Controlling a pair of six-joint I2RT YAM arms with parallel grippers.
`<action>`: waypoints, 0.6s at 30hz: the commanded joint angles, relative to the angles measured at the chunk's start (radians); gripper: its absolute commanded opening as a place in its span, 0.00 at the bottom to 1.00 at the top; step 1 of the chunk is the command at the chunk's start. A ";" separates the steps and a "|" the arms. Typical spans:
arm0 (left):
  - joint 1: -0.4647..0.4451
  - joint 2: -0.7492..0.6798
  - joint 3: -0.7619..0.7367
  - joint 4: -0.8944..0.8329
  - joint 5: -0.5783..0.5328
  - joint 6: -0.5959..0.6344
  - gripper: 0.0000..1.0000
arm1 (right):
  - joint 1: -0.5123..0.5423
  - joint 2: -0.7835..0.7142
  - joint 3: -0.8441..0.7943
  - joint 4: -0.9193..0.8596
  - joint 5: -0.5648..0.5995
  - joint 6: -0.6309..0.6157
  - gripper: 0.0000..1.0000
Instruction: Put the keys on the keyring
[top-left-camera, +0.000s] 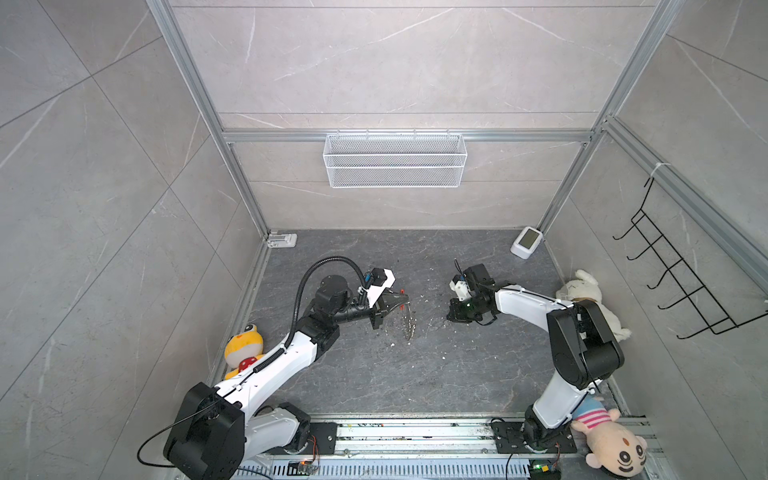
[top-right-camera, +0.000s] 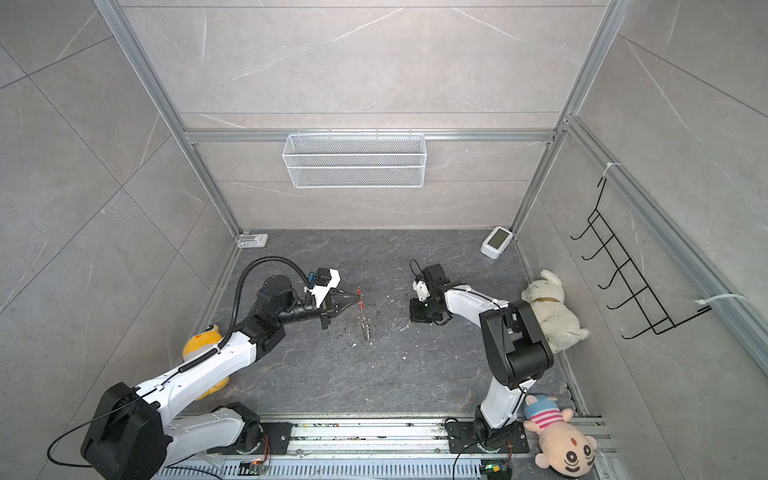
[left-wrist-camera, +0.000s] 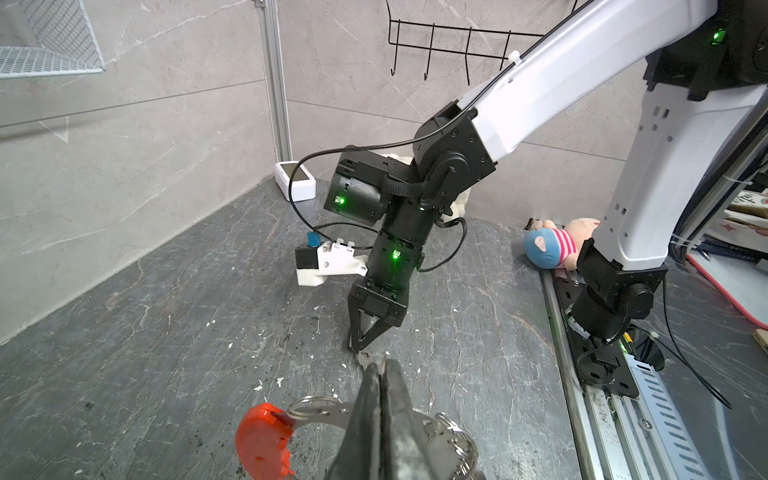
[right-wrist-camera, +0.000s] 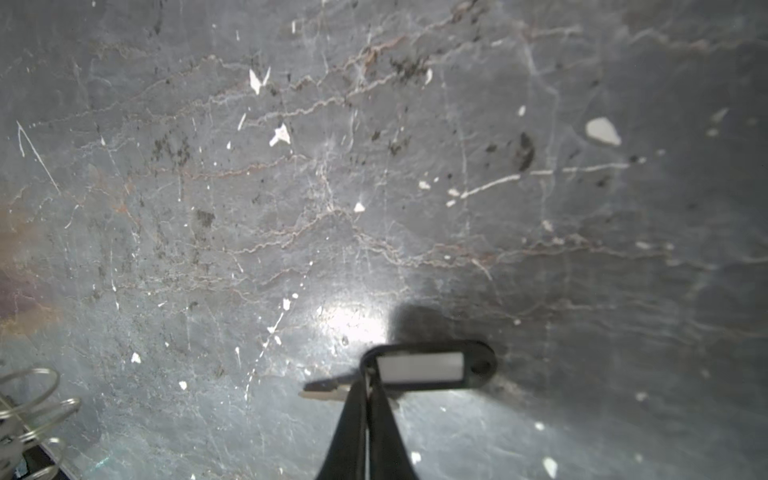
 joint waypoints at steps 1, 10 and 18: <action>-0.004 0.005 0.003 0.086 0.017 -0.016 0.00 | -0.006 -0.005 0.014 -0.018 -0.002 -0.005 0.26; -0.004 0.004 0.020 0.076 0.044 -0.008 0.00 | -0.004 -0.315 -0.029 0.059 -0.116 -0.035 0.41; 0.005 0.001 0.071 0.043 0.123 -0.024 0.00 | 0.042 -0.525 -0.161 0.553 -0.450 0.047 0.35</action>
